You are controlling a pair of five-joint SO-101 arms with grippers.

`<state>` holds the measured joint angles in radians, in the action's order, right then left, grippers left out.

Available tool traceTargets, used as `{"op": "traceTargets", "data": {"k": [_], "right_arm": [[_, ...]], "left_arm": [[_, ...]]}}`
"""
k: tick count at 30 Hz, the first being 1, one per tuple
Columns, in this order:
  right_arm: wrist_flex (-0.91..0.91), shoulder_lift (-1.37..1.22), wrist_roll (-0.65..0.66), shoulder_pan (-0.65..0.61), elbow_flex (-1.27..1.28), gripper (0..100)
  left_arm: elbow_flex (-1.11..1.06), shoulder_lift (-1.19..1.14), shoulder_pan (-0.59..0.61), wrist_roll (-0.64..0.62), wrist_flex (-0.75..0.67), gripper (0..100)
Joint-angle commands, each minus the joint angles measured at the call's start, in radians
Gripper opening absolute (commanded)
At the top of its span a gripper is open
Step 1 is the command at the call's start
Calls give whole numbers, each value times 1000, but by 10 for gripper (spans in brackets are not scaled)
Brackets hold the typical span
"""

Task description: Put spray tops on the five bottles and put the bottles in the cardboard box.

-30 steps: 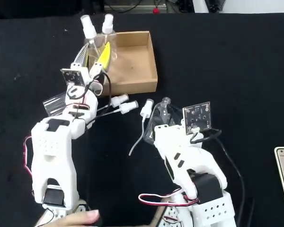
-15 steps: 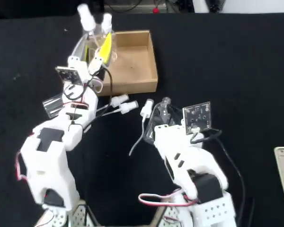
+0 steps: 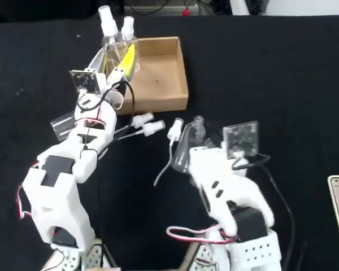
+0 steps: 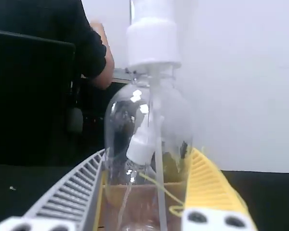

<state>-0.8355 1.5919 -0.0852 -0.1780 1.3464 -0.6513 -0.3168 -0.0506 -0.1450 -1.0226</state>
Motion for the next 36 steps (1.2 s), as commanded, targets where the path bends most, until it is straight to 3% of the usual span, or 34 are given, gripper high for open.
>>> {"op": "traceTargets", "data": {"k": [1,11,27,36], "right_arm": [[28,-22,2,118,-148,113],[353,-479,-89,129,-317,111],[755,-1397,-87,144,-777,109],[770,-1837,-86,141,-1099,109]], "left_arm": [[22,64,8,-3,3,169],[-35,64,25,-3,3,170],[-47,55,38,-9,3,170],[-104,58,25,-11,3,169]]}}
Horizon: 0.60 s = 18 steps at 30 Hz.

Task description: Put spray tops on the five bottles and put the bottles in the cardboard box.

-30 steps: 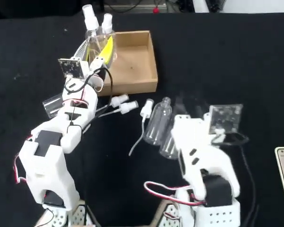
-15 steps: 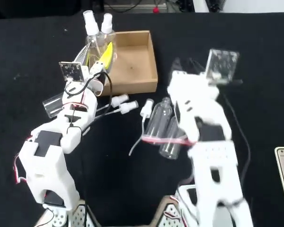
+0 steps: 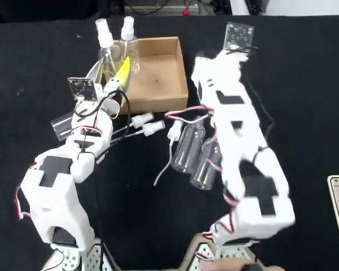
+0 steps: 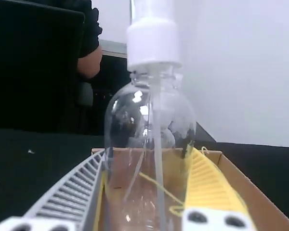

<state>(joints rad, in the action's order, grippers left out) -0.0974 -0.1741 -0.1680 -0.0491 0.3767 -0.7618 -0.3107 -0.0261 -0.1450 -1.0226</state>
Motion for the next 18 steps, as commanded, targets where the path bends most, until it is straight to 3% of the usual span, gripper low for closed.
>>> {"op": "traceTargets", "data": {"k": [1,18], "right_arm": [[32,-101,0,5,-154,109],[32,-186,3,-95,-180,109]], "left_arm": [[7,52,1,-11,3,169],[-13,57,27,-3,5,170]]}}
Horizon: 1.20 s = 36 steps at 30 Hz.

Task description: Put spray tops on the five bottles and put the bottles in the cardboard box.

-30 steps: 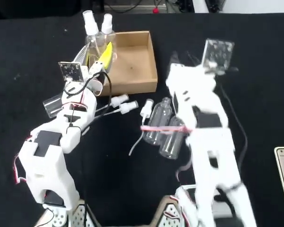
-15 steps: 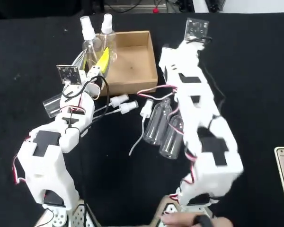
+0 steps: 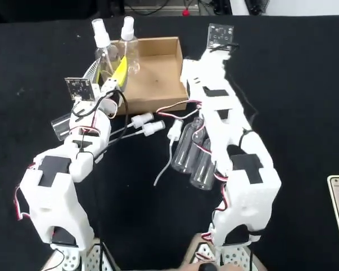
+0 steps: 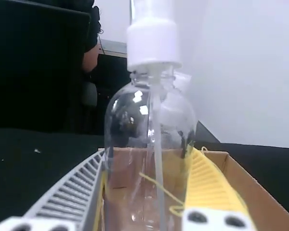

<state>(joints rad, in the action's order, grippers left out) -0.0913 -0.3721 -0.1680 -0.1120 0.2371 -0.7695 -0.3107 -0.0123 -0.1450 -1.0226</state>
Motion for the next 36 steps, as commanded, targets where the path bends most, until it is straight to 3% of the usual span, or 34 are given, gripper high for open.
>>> {"op": "traceTargets", "data": {"k": [1,5,10,15,20,29,32,36], "right_arm": [[26,12,3,-34,-38,109],[5,25,-15,-29,-1,109],[-100,50,-157,-34,-2,109],[-153,58,-144,-49,8,109],[-163,108,5,-92,54,109],[-138,220,3,-109,160,109],[-138,228,-6,-41,156,109],[-137,219,-112,12,136,109]], "left_arm": [[-13,57,10,-3,5,170],[-22,57,13,-9,3,170],[-24,51,8,-11,3,170],[-24,57,7,-11,3,170],[-36,58,16,-11,3,170],[-39,58,12,-9,2,170],[-41,58,13,-9,2,170],[-41,58,12,-9,2,170]]}}
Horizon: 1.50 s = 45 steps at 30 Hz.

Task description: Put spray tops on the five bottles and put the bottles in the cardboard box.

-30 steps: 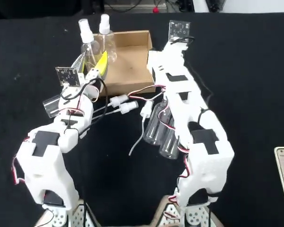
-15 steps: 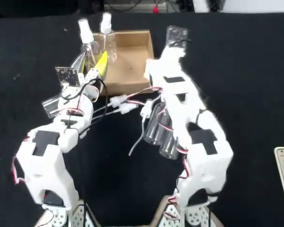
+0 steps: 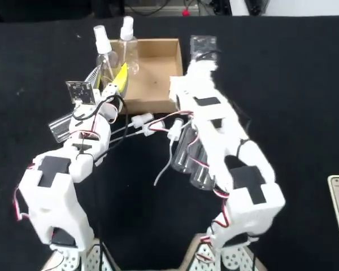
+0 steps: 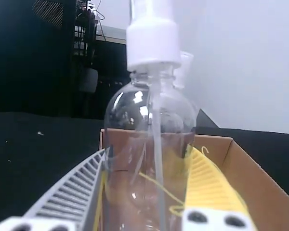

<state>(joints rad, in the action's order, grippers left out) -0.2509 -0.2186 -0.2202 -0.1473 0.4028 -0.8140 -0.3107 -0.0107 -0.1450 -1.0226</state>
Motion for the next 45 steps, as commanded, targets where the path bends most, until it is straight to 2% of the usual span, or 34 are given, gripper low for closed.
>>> {"op": "traceTargets", "data": {"k": [1,6,11,16,23,38,43,45], "right_arm": [[23,64,-77,52,-36,109],[23,47,-97,51,-33,109],[20,-74,-95,54,-101,109],[-54,-142,-92,32,-183,109],[-75,-143,61,-35,-189,109],[-72,-93,69,-58,-170,109],[-71,-68,69,-61,-140,109],[-77,-61,69,-74,-139,109]], "left_arm": [[4,58,8,-9,2,170],[4,57,10,-9,2,169],[-10,57,4,-9,2,168],[-12,57,4,-9,2,170],[-10,58,13,-9,2,170],[-21,60,15,-9,0,170],[-117,140,4,-5,-126,169],[-136,170,-1,-5,-130,167]]}}
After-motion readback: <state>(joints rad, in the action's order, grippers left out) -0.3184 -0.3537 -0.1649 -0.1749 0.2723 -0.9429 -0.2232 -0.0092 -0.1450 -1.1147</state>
